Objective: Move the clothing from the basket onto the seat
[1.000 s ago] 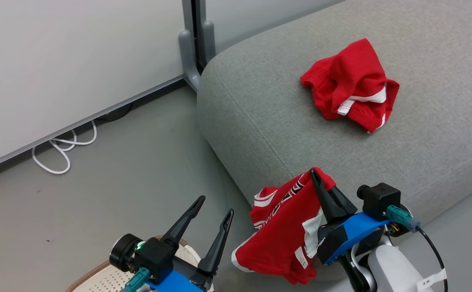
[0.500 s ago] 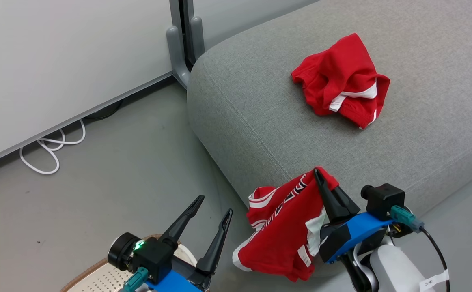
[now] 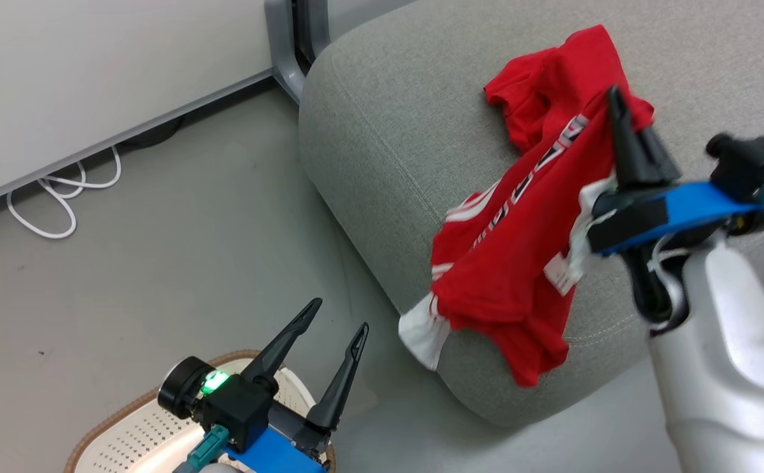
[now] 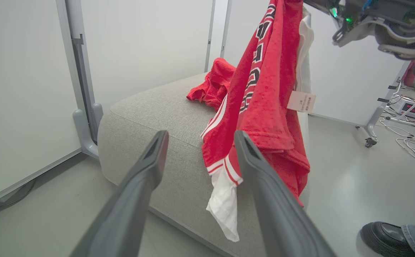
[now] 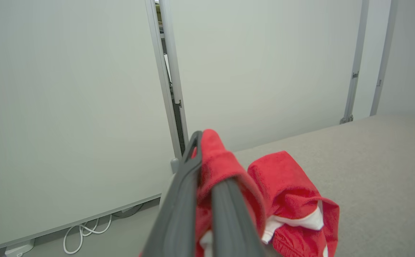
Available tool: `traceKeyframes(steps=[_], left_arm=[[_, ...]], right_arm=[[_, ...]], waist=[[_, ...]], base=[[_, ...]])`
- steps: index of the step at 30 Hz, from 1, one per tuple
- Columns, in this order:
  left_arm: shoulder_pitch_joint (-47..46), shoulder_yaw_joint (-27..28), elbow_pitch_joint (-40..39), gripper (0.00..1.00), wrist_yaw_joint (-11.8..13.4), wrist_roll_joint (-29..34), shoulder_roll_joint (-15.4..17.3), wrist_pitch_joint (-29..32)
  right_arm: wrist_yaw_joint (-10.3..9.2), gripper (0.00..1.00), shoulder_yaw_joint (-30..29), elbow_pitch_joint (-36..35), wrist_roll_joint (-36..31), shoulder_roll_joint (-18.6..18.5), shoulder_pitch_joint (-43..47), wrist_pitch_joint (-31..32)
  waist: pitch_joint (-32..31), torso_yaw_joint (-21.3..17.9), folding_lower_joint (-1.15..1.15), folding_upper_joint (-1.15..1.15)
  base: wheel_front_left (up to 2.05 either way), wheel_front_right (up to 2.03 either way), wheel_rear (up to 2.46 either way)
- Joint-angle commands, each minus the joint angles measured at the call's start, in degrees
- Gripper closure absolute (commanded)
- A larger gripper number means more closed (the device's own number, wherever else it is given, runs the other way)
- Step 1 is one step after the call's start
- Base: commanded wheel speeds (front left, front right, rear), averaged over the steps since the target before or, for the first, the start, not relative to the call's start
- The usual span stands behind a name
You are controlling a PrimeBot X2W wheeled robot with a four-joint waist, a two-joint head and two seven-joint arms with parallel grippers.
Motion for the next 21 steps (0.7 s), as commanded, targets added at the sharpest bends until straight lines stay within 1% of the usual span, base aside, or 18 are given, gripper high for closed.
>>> traceKeyframes(steps=[1, 3, 6, 9, 11, 12, 15, 16, 18, 21], left_arm=[[-1.2, 0.0, -0.5, 0.00, 0.0, 0.4, 0.5, -0.1], [-1.9, -0.4, -1.1, 0.00, 0.0, 0.7, 1.1, -0.1], [-3.5, -1.1, -2.1, 0.00, 0.0, 1.1, 2.0, -0.1], [-4.9, -1.1, -3.1, 0.00, 0.0, 1.5, 3.0, -0.1], [-5.8, -1.1, -3.7, 0.00, -0.1, 1.9, 3.9, -0.1], [-6.4, -1.2, -3.9, 0.00, 0.0, 2.0, 4.4, -0.1], [-8.3, -1.2, -5.0, 0.00, 0.0, 2.4, 5.7, -0.1], [-8.7, -1.1, -5.3, 0.00, 0.0, 2.5, 6.0, -0.1], [-9.7, -1.3, -6.1, 0.00, 0.0, 2.6, 6.9, -0.1], [-11.0, -1.4, -7.7, 0.00, 0.0, 3.2, 7.9, -0.1]], right_arm=[[0.03, 1.00, -1.8, -1.3, -1.2, 0.0, -3.1, 1.0], [0.03, 1.00, -4.4, -3.1, -2.4, -0.7, -6.4, 3.5], [0.02, 1.00, -7.1, -6.4, -2.8, -3.7, -11.1, 8.5], [0.03, 1.00, -10.9, -9.2, -0.7, -6.4, -15.5, 13.1], [0.03, 1.00, -13.3, -10.6, 3.3, -7.5, -18.7, 15.6], [0.03, 1.00, -14.5, -11.1, 3.8, -9.6, -20.1, 16.8], [0.04, 1.00, -19.4, -11.2, 5.1, -13.2, -24.1, 18.7], [0.03, 1.00, -21.0, -11.1, 4.8, -13.4, -25.3, 18.7], [0.04, 1.00, -25.0, -11.2, 4.1, -15.2, -27.8, 18.6], [0.03, 1.00, -27.9, -9.8, 2.2, -16.5, -29.1, 18.0]], waist=[[1.6, 0.4, 0.00, 0.00], [3.2, 1.1, 0.00, 0.00], [6.3, 2.3, 0.00, 0.00], [9.1, 3.4, 0.00, 0.00], [11.1, 4.1, 0.00, 0.00], [12.2, 4.5, 0.00, 0.00], [15.2, 5.7, 0.00, 0.00], [16.0, 5.9, 0.00, 0.00], [18.0, 6.7, 0.00, 0.00], [20.6, 7.4, 0.00, 0.00]], base=[[0.00, 0.00, 0.00], [0.00, 0.00, 0.00], [0.00, 0.00, 0.00], [0.00, 0.00, 0.00], [0.00, 0.00, 0.00], [0.00, 0.00, 0.00], [0.00, 0.00, 0.00], [0.00, 0.00, 0.00], [0.00, 0.00, 0.00], [0.00, 0.00, 0.00]])
